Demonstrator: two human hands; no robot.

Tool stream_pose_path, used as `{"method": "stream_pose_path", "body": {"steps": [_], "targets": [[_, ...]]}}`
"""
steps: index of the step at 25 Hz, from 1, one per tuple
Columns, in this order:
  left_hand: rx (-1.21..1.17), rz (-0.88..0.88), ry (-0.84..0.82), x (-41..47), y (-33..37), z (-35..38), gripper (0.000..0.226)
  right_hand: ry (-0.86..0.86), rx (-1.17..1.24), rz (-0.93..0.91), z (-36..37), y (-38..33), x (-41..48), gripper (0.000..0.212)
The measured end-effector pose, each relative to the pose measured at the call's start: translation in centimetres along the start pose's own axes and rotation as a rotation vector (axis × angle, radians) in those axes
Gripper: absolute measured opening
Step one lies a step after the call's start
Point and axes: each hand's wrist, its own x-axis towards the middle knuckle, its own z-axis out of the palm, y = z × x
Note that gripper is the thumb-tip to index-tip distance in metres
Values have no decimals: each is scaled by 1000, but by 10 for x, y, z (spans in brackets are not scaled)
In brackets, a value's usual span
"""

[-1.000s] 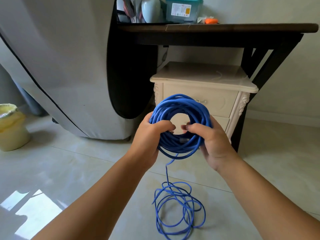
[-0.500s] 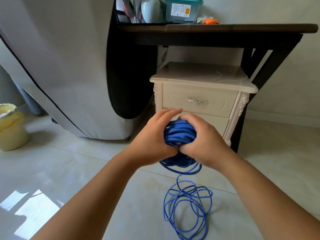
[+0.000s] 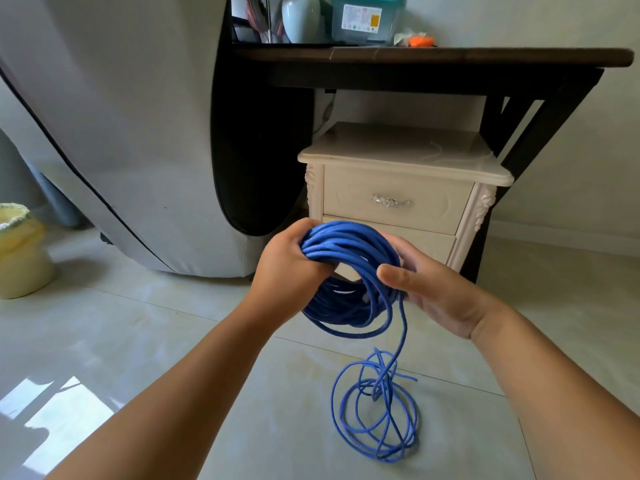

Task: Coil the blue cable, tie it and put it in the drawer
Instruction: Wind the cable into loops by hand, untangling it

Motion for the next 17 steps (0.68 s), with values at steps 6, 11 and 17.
{"method": "stream_pose_path", "body": {"steps": [6,11,17], "targets": [[-294,-194,256,4,2,-1,24,-41,85,119,1,10,-1,107],[-591,-412,197,-9,3,28,20,453,285,-67,35,15,18,70],[-479,-343,-265,-10,8,10,54,711,118,-37,20,-2,19,43]]}}
